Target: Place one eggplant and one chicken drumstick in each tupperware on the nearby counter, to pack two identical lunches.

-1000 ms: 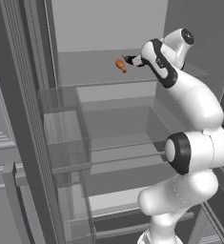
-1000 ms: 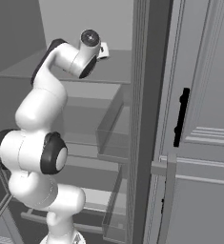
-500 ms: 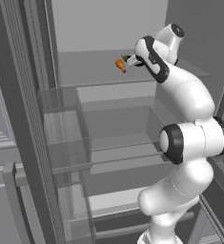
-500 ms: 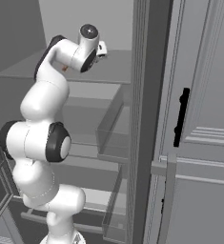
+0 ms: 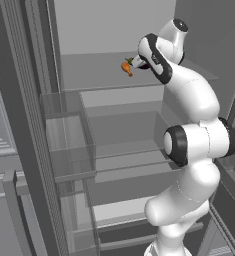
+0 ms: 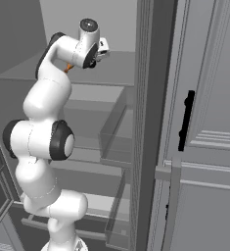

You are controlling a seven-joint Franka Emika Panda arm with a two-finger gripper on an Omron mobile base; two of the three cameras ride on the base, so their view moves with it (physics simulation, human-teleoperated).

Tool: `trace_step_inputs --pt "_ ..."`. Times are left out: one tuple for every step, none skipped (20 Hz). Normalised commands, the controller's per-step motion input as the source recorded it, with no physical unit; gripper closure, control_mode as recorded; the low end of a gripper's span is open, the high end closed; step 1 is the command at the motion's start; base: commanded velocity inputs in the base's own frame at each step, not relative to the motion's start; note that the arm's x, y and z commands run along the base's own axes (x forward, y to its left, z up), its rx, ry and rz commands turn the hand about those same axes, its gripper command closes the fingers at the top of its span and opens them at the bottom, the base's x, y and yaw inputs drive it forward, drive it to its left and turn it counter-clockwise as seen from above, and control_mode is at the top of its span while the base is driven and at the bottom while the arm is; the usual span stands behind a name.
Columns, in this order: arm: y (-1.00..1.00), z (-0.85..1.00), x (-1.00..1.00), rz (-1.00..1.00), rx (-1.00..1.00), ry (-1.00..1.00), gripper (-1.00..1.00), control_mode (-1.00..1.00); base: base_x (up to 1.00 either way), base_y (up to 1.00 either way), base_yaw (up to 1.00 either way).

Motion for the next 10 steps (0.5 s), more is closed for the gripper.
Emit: trace_step_inputs --pt "0.06 0.00 0.00 0.00 0.00 0.00 -1.00 -1.00 0.00 0.00 0.00" --pt "0.08 0.00 0.00 0.00 0.00 0.00 -1.00 -1.00 0.00 0.00 0.00" --pt "0.09 0.00 0.00 0.00 0.00 0.00 -1.00 -1.00 0.00 0.00 0.00" --pt "0.08 0.00 0.00 0.00 0.00 0.00 -1.00 -1.00 0.00 0.00 0.00" --pt "0.07 0.00 0.00 0.00 0.00 0.00 1.00 -1.00 0.00 0.00 0.00" --pt "0.08 0.00 0.00 0.00 0.00 0.00 1.00 -1.00 0.00 0.00 0.00" --pt "0.07 0.00 0.00 0.00 0.00 0.01 1.00 -1.00 0.00 0.00 0.00" --pt "0.06 0.00 0.00 0.00 0.00 0.04 1.00 -1.00 0.00 0.00 0.00" --pt "0.02 0.00 0.00 0.00 0.00 0.00 1.00 -1.00 0.00 0.00 0.00" --pt "0.02 0.00 0.00 0.00 0.00 0.00 1.00 -1.00 0.00 0.00 0.00"
